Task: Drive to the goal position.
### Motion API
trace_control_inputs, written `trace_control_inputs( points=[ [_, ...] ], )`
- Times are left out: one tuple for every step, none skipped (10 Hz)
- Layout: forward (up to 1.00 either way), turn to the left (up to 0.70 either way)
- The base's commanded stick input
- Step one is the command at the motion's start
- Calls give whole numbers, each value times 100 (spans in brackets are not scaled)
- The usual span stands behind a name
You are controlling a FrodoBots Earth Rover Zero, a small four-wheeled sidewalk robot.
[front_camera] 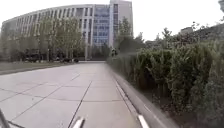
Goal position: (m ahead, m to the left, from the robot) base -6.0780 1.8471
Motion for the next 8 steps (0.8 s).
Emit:
trace_control_inputs(
  points=[
    [4,0],
    [4,0],
    [4,0],
    [4,0],
    [4,0],
    [4,0],
    [4,0],
    [2,0]
  ],
)
